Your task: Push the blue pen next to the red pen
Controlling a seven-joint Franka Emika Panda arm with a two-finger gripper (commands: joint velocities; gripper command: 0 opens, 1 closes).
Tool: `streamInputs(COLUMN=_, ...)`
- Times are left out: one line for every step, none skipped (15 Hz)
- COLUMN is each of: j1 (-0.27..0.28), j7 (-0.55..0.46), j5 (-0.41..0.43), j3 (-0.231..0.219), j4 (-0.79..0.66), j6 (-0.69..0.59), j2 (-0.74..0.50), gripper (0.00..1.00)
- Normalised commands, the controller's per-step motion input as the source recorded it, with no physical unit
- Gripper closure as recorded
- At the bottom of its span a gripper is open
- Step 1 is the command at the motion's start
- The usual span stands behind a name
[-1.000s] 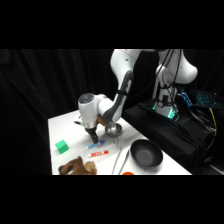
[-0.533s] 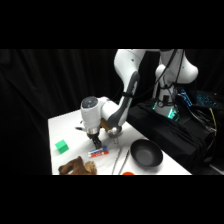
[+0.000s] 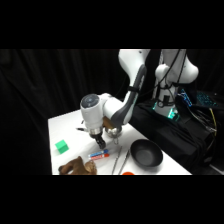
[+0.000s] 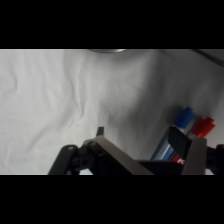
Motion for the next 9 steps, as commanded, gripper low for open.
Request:
streamInputs(j1=0.025, j7=0.02, j5=0.059, j3=0.081, j4=-0.47, j6=-0.47, j2=-0.86, gripper=0.0)
streamInputs(j1=0.009, j7=0.03, j5=0.057, j3=0.094, j4=-0.47, j6=-0.46, j2=-0.87, gripper=0.0)
streamInputs(j1=-0.01, j7=0.04, j5=0.056, j3=0.102, j4=-0.44, j6=-0.43, j2=-0.86, gripper=0.0)
streamInputs(j1=-0.051, j7=0.02, j5=0.091, j3=0.119, j4=-0.39, j6=-0.42, j2=-0.8, gripper=0.0)
streamInputs(j1=-0.096, j7=-0.02, j5=0.147, j3=0.144, j4=-0.34, j6=-0.41, j2=-0.72, gripper=0.0)
streamInputs(j1=-0.122, j7=-0.03, j5=0.166, j3=0.151, j4=-0.28, j6=-0.36, j2=-0.62, gripper=0.0)
streamInputs(j1=-0.157, j7=-0.06, j5=0.215, j3=0.154, j4=-0.23, j6=-0.3, j2=-0.52, gripper=0.0)
streamInputs(j1=-0.182, j7=-0.1, j5=0.262, j3=0.156, j4=-0.19, j6=-0.22, j2=-0.43, gripper=0.0)
streamInputs(j1=-0.192, j7=-0.14, j5=0.281, j3=0.153, j4=-0.17, j6=-0.1, j2=-0.35, gripper=0.0)
